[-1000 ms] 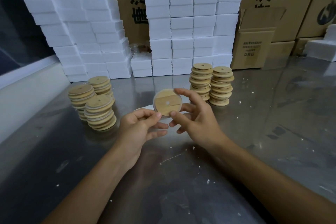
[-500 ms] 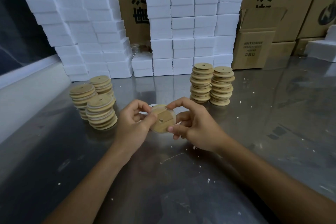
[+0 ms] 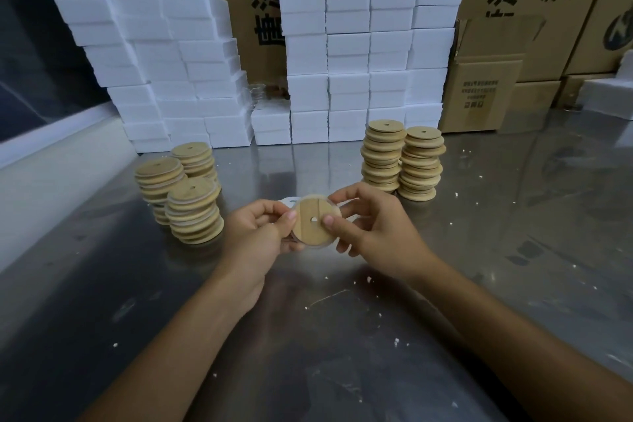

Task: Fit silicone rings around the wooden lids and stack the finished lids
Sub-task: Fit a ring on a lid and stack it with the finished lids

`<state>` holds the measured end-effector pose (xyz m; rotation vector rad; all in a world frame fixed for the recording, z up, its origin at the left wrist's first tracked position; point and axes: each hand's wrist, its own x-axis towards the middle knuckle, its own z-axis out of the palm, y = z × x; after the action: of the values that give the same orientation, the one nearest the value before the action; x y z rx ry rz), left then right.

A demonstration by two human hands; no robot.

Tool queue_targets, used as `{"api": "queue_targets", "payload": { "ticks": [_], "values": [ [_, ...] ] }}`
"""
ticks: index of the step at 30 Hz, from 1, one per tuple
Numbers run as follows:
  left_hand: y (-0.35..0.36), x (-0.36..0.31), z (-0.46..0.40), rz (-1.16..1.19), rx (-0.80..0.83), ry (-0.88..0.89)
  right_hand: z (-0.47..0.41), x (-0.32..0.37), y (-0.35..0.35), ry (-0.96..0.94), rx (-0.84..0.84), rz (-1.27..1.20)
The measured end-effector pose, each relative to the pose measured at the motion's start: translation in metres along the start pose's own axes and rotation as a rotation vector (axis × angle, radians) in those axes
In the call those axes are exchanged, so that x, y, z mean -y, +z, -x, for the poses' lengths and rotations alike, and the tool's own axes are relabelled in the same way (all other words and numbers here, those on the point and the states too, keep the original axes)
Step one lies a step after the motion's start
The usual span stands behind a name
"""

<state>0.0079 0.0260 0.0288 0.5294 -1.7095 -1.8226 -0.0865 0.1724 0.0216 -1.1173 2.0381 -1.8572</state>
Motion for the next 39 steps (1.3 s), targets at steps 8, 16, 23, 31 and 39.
{"api": "queue_targets", "payload": {
  "ticks": [8, 16, 23, 31, 39],
  "values": [
    [0.001, -0.003, 0.002, 0.218, 0.022, -0.122, 0.003, 0.006, 0.007, 0.067, 0.032, -0.178],
    [-0.006, 0.005, 0.002, -0.305, 0.193, 0.285, 0.005, 0.014, 0.004, 0.083, -0.013, -0.245],
    [-0.008, 0.001, 0.0, -0.398, 0.068, 0.444, 0.007, 0.02, 0.005, 0.074, 0.042, -0.226],
    [-0.052, -0.009, -0.02, -0.746, -0.379, 0.692, 0.005, 0.012, 0.002, 0.039, -0.089, -0.088],
    [-0.087, 0.005, -0.043, -0.716, -0.617, 0.38, 0.003, 0.005, -0.001, 0.003, -0.11, -0.017]
  ]
}}
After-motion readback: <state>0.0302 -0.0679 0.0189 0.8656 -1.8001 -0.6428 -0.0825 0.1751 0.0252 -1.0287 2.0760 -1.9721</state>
